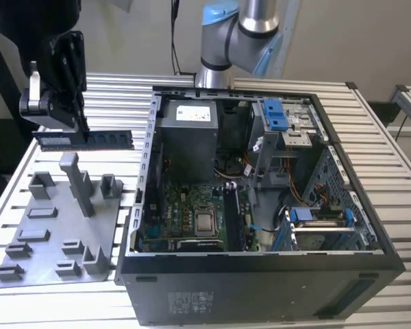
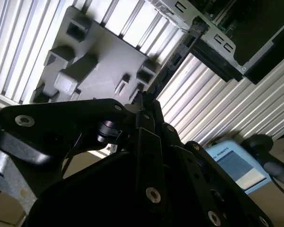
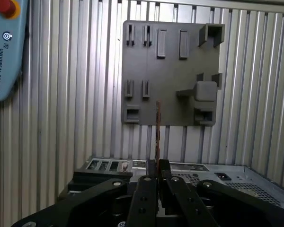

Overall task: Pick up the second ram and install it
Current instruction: 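Pick up the second ram and move it above second insertion slot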

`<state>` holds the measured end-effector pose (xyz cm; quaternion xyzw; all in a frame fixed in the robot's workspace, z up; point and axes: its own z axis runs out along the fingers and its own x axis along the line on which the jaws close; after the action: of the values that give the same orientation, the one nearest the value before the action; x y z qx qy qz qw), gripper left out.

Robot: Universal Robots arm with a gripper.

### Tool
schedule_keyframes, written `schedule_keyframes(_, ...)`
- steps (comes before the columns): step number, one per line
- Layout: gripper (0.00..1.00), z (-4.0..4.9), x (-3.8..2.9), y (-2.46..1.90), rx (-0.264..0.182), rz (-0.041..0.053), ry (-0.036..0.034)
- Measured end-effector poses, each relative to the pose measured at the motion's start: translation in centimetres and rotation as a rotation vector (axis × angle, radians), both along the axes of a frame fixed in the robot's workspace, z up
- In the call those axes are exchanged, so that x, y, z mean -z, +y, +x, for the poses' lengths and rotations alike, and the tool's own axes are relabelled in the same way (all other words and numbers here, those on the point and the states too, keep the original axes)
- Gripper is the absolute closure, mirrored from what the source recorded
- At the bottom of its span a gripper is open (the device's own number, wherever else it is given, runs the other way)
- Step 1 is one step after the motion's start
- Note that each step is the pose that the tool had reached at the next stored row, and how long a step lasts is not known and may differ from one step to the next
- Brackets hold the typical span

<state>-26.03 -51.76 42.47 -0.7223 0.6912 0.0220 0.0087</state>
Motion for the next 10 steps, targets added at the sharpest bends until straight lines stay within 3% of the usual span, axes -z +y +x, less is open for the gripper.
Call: schedule_keyframes(10,0.86,4.08,0.0,0.08,0.001,0.0,0.0001)
